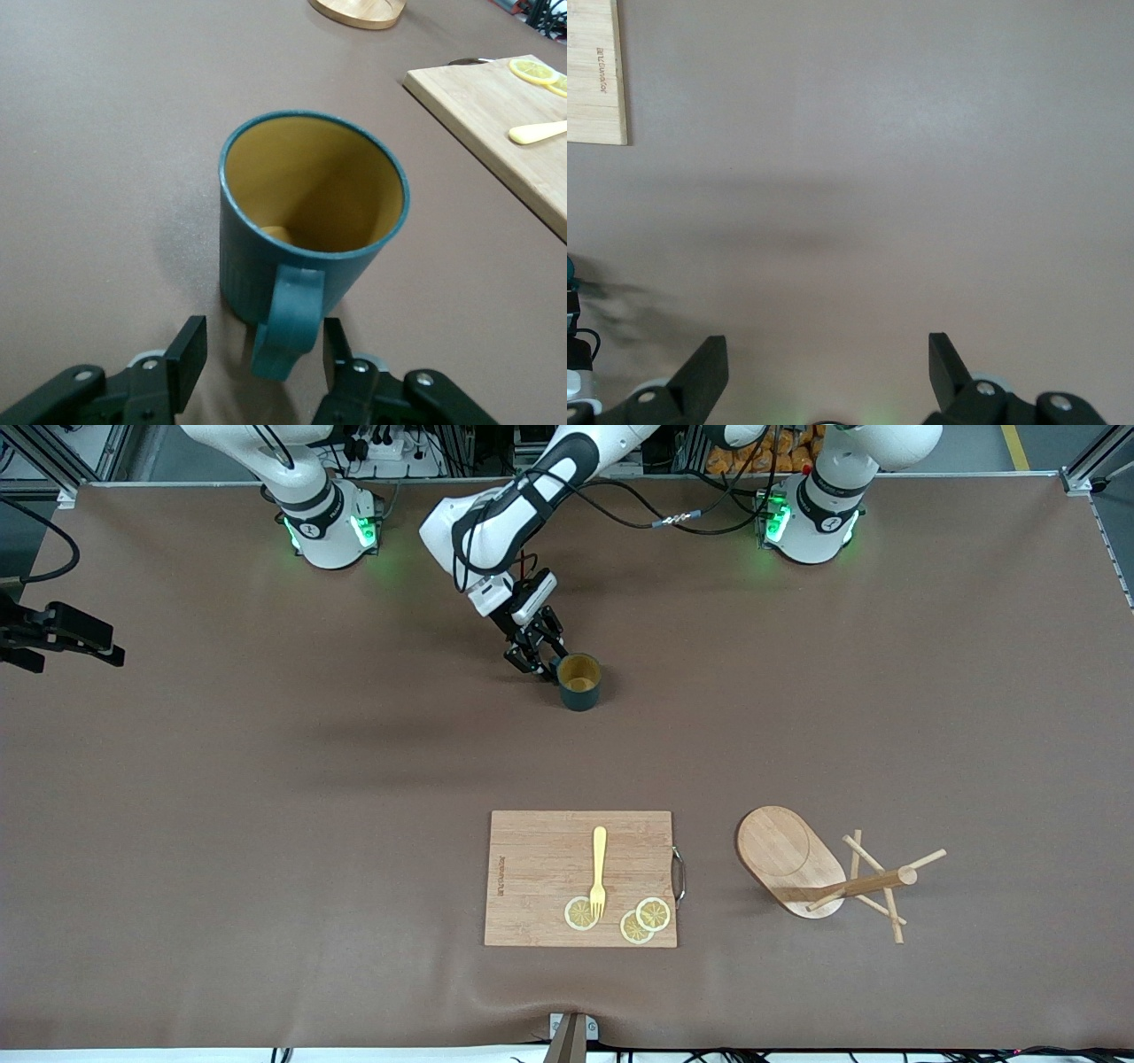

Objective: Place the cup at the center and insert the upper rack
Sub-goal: 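Lower the left gripper and close it on the mug handle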

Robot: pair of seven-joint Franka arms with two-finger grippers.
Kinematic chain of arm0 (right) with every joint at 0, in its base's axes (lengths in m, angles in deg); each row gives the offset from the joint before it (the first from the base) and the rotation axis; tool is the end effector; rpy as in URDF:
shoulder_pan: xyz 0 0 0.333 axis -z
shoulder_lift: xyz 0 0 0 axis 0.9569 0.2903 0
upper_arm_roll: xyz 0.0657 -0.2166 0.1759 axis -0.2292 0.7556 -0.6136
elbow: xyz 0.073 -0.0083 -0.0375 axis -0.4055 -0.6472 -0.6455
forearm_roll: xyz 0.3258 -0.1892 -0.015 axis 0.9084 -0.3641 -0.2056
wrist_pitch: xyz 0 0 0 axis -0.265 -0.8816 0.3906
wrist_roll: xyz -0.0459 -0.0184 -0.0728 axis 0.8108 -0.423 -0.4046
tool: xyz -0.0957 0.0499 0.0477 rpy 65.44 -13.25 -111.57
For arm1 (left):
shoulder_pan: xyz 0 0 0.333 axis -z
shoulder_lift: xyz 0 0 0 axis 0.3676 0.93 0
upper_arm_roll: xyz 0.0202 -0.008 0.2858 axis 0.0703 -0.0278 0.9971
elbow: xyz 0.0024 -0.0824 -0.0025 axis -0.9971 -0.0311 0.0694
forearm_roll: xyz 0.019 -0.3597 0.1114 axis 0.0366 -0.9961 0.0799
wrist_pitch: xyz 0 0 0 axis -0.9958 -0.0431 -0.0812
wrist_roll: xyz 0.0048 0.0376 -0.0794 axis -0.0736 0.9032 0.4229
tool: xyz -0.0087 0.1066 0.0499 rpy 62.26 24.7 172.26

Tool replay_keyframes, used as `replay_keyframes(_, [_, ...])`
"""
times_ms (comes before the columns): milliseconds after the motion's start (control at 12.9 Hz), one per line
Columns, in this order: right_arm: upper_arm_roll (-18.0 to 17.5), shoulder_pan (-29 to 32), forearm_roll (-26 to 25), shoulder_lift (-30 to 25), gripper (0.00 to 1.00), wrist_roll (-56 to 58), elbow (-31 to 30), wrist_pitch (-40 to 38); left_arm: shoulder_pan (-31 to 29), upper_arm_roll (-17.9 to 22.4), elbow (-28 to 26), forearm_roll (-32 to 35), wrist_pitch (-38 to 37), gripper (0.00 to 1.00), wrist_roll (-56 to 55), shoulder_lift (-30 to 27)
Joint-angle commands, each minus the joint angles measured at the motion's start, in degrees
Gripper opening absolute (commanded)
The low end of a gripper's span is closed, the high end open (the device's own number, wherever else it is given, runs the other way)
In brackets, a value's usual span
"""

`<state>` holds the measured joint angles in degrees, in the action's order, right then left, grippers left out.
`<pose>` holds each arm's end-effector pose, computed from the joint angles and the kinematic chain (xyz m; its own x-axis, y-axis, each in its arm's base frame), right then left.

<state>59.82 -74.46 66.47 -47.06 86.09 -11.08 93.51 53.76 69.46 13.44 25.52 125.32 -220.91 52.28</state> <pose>0.5442 -0.0285 0.5990 0.9948 0.0607 -0.0819 0.0583 -0.9978 -0.0315 0.2486 -0.6087 0.1385 0.2105 0.6888 0.6937 0.8687 -0.4573 0.1904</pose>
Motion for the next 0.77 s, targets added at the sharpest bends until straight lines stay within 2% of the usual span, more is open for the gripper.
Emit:
replay_keyframes(0, [-0.2,0.5,0.4,0.1,1.00,-0.7,1.0,-0.5,-0.2,0.5,1.6,-2.0,0.0,0.49,0.1,0.9])
replay_keyframes(155, [-0.2,0.5,0.4,0.1,1.00,-0.8,1.0,-0.5,-0.5,0.5,1.6,-2.1,0.5,0.33,0.1,0.9])
replay_keyframes(309, [-0.2,0.5,0.5,0.1,1.00,-0.7,1.0,-0.4,-0.6,0.4,1.6,-2.2,0.7,0.08,0.1,0.8])
replay_keyframes(386, [-0.2,0.5,0.5,0.1,1.00,-0.8,1.0,-0.4,-0.9,0.3,1.6,-2.2,0.8,0.00,0.1,0.6])
replay_keyframes(696, [-0.2,0.5,0.5,0.1,1.00,-0.8,1.0,-0.4,-1.1,0.1,1.7,-2.3,1.3,0.00,0.1,0.0])
